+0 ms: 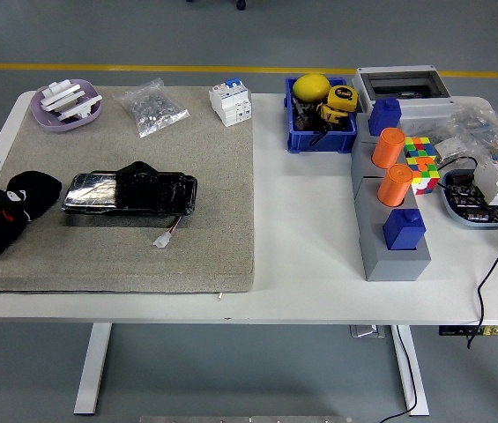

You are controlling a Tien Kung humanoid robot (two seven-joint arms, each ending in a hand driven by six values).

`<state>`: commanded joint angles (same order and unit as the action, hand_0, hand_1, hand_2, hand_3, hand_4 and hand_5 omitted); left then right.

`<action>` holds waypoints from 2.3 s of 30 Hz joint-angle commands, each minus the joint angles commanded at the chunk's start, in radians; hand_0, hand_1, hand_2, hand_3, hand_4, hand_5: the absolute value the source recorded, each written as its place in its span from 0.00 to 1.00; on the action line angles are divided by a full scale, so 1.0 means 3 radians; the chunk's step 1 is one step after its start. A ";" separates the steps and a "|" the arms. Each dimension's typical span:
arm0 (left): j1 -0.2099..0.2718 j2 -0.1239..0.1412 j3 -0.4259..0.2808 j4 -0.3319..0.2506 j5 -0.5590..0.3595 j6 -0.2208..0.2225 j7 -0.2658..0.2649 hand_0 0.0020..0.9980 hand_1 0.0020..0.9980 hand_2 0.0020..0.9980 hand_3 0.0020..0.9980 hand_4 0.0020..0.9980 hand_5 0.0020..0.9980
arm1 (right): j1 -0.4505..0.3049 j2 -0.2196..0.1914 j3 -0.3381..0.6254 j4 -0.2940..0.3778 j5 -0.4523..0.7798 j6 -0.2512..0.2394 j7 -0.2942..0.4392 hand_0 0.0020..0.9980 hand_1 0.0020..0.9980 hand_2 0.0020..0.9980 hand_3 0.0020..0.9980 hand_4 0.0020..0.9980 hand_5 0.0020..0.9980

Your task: Pick the rag up,wipe the panel,place it on the desk

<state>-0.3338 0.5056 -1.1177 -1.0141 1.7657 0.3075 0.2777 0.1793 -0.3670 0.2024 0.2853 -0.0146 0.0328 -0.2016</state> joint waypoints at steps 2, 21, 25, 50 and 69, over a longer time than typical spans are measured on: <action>-0.0008 -0.0011 0.0016 0.0015 -0.0005 0.0002 0.0000 0.73 0.79 0.79 0.77 0.97 0.42 | 0.0000 -0.0002 0.0005 0.0000 -0.0006 0.0000 -0.0003 0.71 0.69 0.70 0.64 1.00 0.54; -0.0052 -0.0109 0.0184 0.0230 -0.0021 0.0089 0.0004 0.71 0.77 0.79 0.76 0.97 0.39 | 0.0022 -0.0027 0.0032 0.0004 -0.0056 -0.0012 -0.0015 0.71 0.69 0.70 0.64 1.00 0.54; -0.0072 -0.0112 0.0223 0.0261 -0.0009 0.0164 0.0065 0.60 0.64 0.76 0.67 0.88 0.22 | 0.0029 -0.0032 0.0005 0.0002 -0.0018 -0.0015 0.0004 0.71 0.69 0.70 0.64 1.00 0.54; -0.0101 -0.0126 0.0272 0.0360 -0.0106 0.0335 0.0013 0.52 0.37 0.62 0.58 0.80 0.16 | 0.0061 -0.0050 -0.0040 -0.0010 0.0067 -0.0032 0.0049 0.71 0.69 0.69 0.63 1.00 0.54; -0.0085 -0.0117 0.0286 0.0377 -0.0122 0.0525 -0.0106 0.41 0.24 0.53 0.58 0.61 0.00 | 0.0060 -0.0056 -0.0069 -0.0026 0.0134 -0.0035 0.0074 0.71 0.69 0.69 0.63 1.00 0.54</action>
<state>-0.3594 0.4704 -1.0320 -0.9009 1.7292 0.4651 0.2460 0.1972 -0.3837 0.1816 0.2775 0.0257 0.0222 -0.1795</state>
